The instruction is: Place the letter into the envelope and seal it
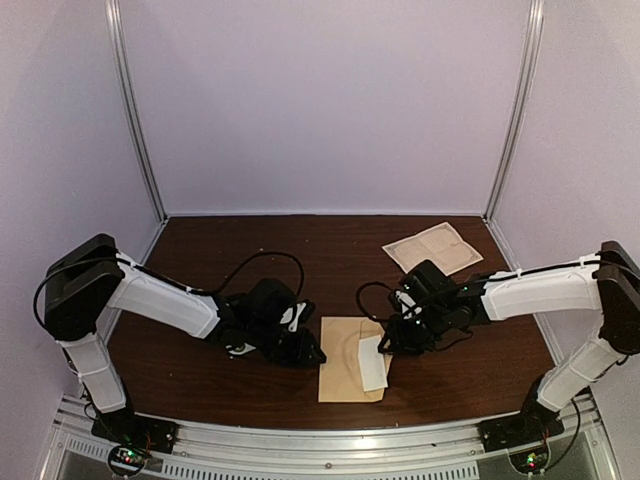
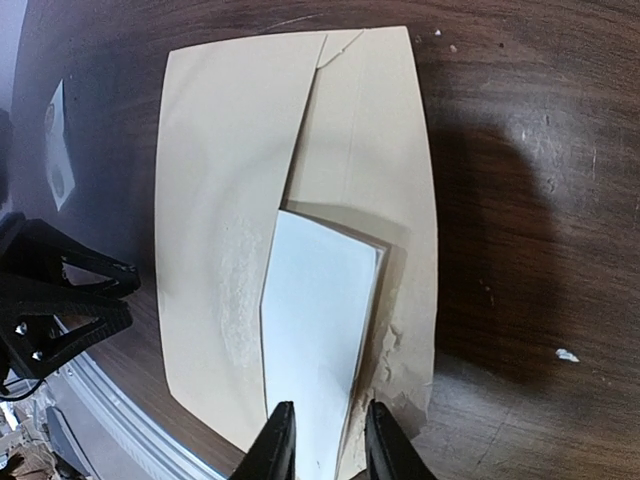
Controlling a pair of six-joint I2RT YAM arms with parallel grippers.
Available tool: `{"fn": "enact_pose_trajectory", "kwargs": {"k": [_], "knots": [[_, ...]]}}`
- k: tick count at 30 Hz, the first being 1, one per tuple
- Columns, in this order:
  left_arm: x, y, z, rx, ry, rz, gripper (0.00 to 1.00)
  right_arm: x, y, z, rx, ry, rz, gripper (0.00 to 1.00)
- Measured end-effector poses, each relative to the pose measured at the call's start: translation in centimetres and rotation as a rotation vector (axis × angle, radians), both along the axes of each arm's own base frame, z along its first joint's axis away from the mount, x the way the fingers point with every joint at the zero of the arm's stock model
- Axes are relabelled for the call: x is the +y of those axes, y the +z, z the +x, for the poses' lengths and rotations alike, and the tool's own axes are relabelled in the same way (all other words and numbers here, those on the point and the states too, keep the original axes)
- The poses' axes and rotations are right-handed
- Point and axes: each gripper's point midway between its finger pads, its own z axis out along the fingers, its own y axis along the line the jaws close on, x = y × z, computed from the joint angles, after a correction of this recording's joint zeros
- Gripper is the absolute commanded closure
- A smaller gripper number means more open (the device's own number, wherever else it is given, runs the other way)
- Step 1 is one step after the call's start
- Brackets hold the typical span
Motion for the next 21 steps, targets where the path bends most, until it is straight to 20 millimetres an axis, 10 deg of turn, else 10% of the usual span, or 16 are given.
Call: {"fn": "enact_pose_trajectory", "kwargs": {"k": [21], "knots": [[0.1,-0.7,-0.1,0.013,-0.003,0.014,0.81,0.7,-2.0,-1.5,0.052,-0.002,0.02,0.89]]}}
